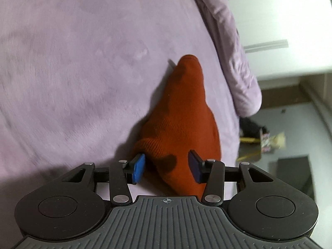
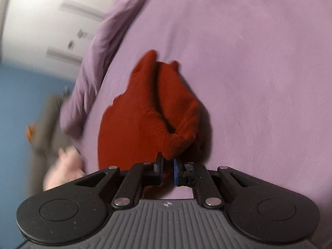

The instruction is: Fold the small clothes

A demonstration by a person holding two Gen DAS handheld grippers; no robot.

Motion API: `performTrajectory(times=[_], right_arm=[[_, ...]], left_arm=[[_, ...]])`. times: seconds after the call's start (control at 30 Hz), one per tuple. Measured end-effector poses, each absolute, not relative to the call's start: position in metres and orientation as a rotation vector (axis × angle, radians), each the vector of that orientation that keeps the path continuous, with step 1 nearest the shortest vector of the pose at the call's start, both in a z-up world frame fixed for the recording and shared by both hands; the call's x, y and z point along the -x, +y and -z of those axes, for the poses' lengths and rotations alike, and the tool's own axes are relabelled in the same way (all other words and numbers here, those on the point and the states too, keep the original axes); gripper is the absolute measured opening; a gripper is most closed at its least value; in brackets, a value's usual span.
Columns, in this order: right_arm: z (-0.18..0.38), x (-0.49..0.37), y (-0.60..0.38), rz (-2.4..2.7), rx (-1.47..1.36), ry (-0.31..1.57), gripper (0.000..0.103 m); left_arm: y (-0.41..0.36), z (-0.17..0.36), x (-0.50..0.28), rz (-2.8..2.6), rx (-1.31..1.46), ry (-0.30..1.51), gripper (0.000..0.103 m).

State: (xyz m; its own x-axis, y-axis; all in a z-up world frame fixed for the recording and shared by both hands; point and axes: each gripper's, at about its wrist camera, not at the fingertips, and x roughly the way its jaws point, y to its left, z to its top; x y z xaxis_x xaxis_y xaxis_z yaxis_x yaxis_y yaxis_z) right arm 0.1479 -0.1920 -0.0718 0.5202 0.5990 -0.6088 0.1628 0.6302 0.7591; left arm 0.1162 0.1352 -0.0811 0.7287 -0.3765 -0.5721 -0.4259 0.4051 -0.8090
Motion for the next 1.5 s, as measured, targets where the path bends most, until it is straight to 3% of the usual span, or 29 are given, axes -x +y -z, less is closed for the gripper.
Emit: performTrajectory(times=[0.1,0.23,0.43,0.47,0.53,0.6,0.73,1.2,1.27,1.37,1.43,1.5], right_arm=[[0.04,-0.15,-0.191,-0.346,-0.673,0.964,0.024],[0.019,-0.152,-0.202,-0.346,-0.608,0.874,0.035],[0.016,-0.172,-0.187,-0.335,-0.586,0.924,0.035],[0.018,-0.179,-0.178,-0.335,-0.545,0.932,0.033],[0.025,-0.19,-0.157,-0.337,-0.481,0.955,0.014],[0.023,-0.187,-0.153,-0.374,-0.473,0.909,0.01],[0.029,-0.182,-0.164,-0.334,-0.503,0.881,0.009],[0.038,-0.174,-0.155,-0.258,-0.347,0.895,0.007],[0.033,-0.175,-0.157,-0.272,-0.347,0.885,0.01],[0.021,-0.183,-0.163,-0.275,-0.408,0.846,0.022],[0.018,-0.196,-0.162,-0.284,-0.433,0.848,0.041],[0.02,-0.213,-0.157,-0.322,-0.474,0.862,0.053]], left_arm=[[0.144,0.062,-0.101,-0.122,1.002,0.829,0.056],[0.143,0.042,-0.1,-0.162,0.832,0.819,0.059],[0.122,0.035,-0.127,-0.145,0.714,0.864,0.062],[0.117,0.035,-0.132,-0.148,0.688,0.872,0.062],[0.108,0.031,-0.137,-0.142,0.633,0.88,0.063],[0.099,0.027,-0.14,-0.135,0.576,0.877,0.068],[0.086,0.029,-0.149,-0.136,0.474,0.897,0.074],[0.084,0.023,-0.158,-0.173,0.407,0.913,0.075],[0.085,0.02,-0.161,-0.182,0.388,0.908,0.074],[0.085,0.018,-0.172,-0.203,0.345,0.897,0.074],[0.085,0.017,-0.184,-0.205,0.343,0.896,0.074],[0.085,0.016,-0.198,-0.191,0.35,0.889,0.075]])
